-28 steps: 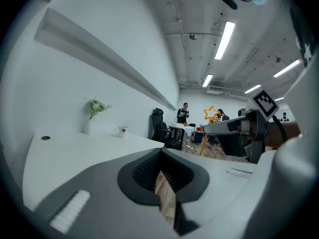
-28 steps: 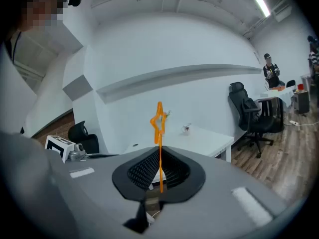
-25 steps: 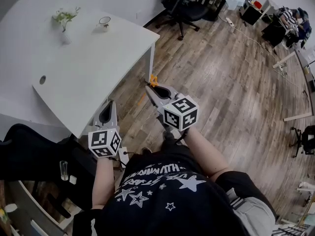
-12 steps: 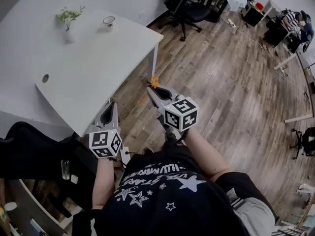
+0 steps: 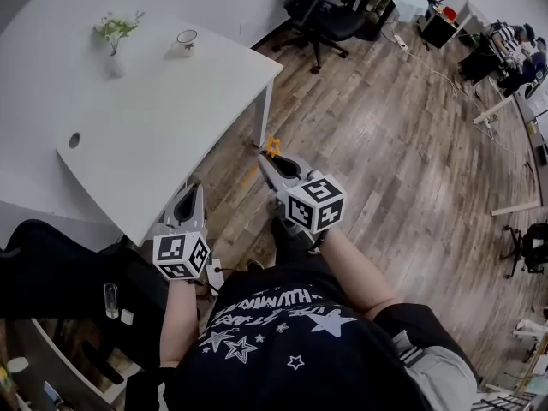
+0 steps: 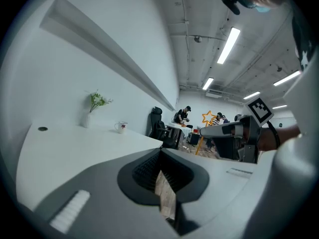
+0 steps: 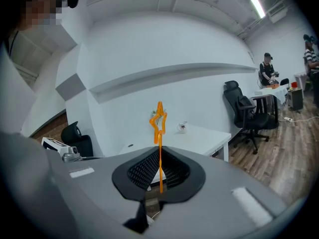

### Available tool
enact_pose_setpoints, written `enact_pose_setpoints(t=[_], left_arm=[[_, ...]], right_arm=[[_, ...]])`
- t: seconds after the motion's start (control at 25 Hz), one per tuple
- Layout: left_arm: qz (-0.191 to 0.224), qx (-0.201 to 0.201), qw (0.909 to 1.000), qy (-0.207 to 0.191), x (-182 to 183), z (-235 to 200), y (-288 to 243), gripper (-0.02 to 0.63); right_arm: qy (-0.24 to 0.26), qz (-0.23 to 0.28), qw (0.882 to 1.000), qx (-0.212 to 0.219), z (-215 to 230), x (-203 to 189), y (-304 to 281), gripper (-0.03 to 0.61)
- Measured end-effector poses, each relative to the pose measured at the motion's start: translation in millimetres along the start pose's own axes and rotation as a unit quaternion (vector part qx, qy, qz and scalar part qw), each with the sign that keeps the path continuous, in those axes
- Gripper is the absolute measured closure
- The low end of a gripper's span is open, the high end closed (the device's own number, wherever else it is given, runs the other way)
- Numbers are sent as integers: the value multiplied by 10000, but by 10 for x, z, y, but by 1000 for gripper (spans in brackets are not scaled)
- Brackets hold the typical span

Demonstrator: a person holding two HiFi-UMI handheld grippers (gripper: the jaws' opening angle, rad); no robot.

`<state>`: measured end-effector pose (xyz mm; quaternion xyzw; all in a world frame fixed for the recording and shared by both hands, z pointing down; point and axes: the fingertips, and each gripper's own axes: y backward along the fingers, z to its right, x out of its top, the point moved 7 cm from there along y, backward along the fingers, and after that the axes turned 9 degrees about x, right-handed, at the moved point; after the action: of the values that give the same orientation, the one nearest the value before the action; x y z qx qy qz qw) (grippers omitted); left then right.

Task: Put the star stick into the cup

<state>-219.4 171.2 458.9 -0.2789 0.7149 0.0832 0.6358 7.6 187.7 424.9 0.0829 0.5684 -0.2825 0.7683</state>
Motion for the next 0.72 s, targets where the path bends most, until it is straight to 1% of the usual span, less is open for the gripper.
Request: enact_pose_setpoints(t=[0.12, 0.28, 0.4, 0.52, 0.72], left_arm=[[-15, 52, 9999, -85, 27, -39, -125, 609], [-26, 276, 9996, -111, 75, -98, -355, 609], [-42, 432, 9989, -148, 142, -146, -638, 609], [-81, 601, 9980, -173, 224, -184, -975, 609], [-68, 903, 9959, 10, 380, -135, -1548, 609]], right_arm=[[-69, 34, 10000, 15, 149, 18, -117, 551], [-135, 48, 9997, 174, 432, 94, -340, 551], [-139, 102, 9993, 319, 708, 252, -577, 551], [-127, 54, 9985, 526, 1002, 420, -849, 551], [-107, -38, 9970, 771, 1605, 772, -1227, 551]])
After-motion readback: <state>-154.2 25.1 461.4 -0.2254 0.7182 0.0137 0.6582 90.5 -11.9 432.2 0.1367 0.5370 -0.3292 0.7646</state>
